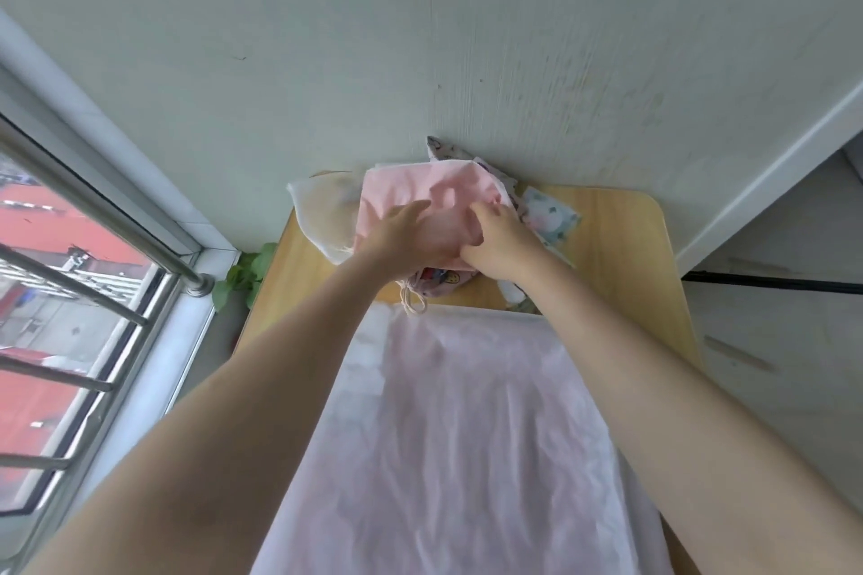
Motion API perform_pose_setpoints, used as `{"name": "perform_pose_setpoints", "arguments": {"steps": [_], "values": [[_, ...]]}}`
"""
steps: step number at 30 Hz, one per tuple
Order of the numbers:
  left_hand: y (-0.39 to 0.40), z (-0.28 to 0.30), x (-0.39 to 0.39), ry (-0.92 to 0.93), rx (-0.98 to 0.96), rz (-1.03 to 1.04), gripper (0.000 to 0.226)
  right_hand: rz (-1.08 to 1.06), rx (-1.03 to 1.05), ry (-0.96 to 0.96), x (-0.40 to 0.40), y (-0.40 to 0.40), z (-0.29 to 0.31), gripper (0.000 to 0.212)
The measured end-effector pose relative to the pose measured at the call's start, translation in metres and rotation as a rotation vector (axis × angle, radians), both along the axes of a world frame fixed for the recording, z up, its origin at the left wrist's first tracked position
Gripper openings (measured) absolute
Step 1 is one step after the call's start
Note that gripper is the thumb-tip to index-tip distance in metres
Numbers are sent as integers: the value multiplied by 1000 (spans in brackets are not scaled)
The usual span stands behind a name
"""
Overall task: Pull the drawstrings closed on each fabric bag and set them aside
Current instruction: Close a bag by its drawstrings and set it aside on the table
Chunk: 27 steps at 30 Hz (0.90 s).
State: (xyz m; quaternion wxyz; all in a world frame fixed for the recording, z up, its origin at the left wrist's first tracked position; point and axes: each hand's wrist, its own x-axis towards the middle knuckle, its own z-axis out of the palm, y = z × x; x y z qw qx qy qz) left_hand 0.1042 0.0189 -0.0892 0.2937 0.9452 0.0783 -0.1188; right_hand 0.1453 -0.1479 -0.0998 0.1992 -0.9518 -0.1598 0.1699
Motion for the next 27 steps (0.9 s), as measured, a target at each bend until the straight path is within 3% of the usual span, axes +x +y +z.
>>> {"name": "perform_pose_setpoints", "arguments": {"steps": [2,5,6,8,11,13,15,18,20,23,27], "values": [[-3,8,-16,-257,-32,188,57,-37,85,-122,-11,-5,9,55],[-16,26,-50,-635,-56,417,14,-111,189,-490,-40,-14,21,11],[-20,30,-61,-624,-68,430,18,-135,225,-507,-51,-18,24,4],[-26,35,-84,-362,-69,355,30,-170,209,-376,-74,-28,25,15],[-28,20,-111,120,236,-17,28,-64,-48,-78,-97,-38,11,12],[-30,9,-135,257,319,-139,55,30,-216,28,-114,-42,-1,29],[-34,-5,-152,270,360,-178,92,24,-253,63,-126,-42,-10,46],[-41,-13,-162,208,474,-194,105,-43,-215,-27,-137,-40,-13,48],[-40,-16,-163,195,424,-165,100,-83,-166,-123,-143,-40,-10,35],[-40,-10,-163,129,279,-72,76,-128,-113,-224,-147,-42,-4,19],[-45,1,-161,-107,216,11,50,-55,-52,-210,-145,-50,4,13]]}}
